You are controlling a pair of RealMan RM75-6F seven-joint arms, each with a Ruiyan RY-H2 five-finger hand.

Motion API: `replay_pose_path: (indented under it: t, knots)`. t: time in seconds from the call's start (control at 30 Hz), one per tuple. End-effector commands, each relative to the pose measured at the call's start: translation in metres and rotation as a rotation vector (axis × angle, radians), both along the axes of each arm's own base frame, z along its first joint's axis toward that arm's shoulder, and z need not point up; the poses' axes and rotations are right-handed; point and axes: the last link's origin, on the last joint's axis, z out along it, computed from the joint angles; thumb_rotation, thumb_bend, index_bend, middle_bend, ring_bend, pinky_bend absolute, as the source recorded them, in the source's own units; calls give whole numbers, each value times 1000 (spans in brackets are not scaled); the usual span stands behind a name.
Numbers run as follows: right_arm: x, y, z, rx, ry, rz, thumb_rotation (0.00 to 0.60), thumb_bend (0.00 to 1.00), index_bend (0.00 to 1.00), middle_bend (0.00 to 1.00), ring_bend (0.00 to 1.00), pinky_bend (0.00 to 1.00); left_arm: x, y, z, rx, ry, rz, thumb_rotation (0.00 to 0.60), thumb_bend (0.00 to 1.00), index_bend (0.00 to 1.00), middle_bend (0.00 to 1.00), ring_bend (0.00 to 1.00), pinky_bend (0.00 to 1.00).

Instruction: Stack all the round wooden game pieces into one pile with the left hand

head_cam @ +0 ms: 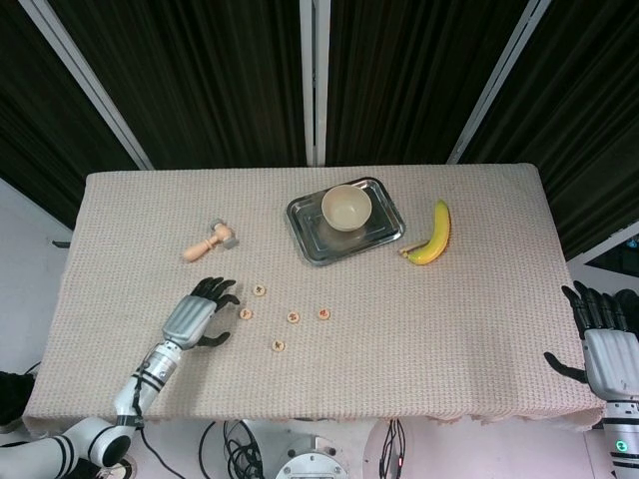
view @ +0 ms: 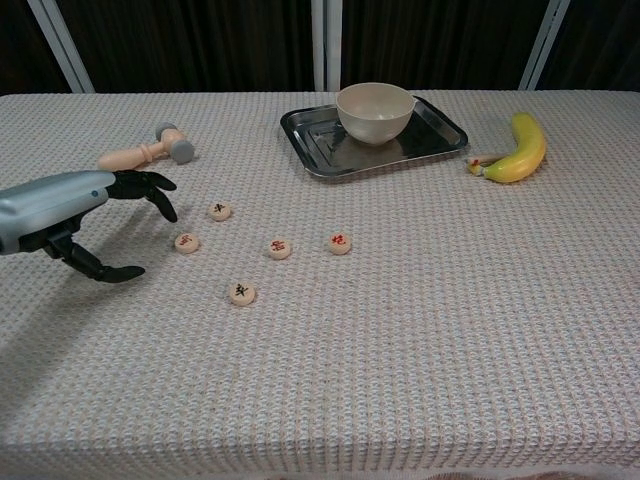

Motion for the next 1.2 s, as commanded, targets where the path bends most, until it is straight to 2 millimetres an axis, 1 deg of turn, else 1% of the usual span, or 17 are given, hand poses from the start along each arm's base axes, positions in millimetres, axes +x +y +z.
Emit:
replay_pose_path:
  t: [0.03, 0.33, 0.77, 1.0, 1.2]
  knots:
    - [-1, -1, 0, 1, 3, -4, 600, 80, 0, 0, 0, 0, 3, 5, -5, 0, -20, 8, 600, 260, 327, 78, 0, 0]
    - [-2, -3, 1, -1, 9, -18, 600, 84, 0, 0, 0, 0, 5, 12, -12, 2, -50, 23, 600, 282, 413, 92, 0, 0]
    - [-4, -2, -1, 5, 19, -31, 600, 84, 0, 0, 0, 0, 9, 15, -21, -15, -60, 17, 600, 286, 416, 92, 0, 0]
    - [-4, 0, 0, 6, 24, -33, 600, 85, 0, 0, 0, 0, 15, 16, -25, -12, -59, 9, 600, 305, 430, 96, 0, 0]
    - [-7, 1, 0, 8, 26, -44, 600, 88, 0, 0, 0, 0, 15, 18, -27, -17, -55, 19, 600, 315, 448, 99, 0, 0]
